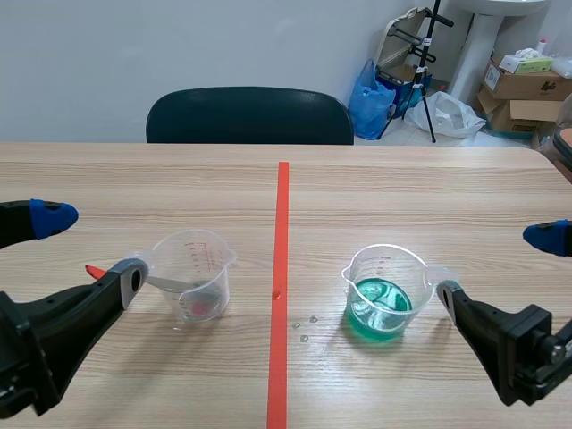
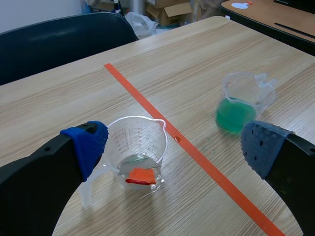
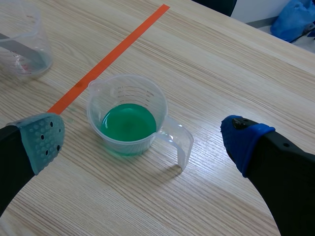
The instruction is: Do the redox reaction experiment
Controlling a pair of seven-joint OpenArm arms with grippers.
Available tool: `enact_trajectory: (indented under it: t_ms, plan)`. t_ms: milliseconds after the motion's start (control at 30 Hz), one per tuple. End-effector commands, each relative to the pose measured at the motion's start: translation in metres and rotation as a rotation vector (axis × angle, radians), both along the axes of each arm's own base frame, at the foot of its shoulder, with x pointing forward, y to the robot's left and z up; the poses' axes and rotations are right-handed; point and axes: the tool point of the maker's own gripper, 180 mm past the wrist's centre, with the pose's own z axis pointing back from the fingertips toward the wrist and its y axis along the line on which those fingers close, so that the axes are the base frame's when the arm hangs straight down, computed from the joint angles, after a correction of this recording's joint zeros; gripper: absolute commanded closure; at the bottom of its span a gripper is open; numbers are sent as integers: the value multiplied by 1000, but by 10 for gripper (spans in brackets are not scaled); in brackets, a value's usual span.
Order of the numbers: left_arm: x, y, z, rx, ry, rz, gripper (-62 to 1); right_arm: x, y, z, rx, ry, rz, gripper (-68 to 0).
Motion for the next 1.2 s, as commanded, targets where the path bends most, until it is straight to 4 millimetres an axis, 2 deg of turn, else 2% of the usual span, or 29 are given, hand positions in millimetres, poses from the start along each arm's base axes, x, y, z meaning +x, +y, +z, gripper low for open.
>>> enact_trajectory:
  t_ms: [0,200,1167]
  plan:
    - [0,-4,10,-30,-24,0,-576,3,4,9,8,-26,13,-679]
    - [0,-4,10,-30,-25,0,-576,0,1,0,-17,18,7,-679]
    - [0,-4,10,-29,-25,3,-576,1,1,0,-16,17,7,-679]
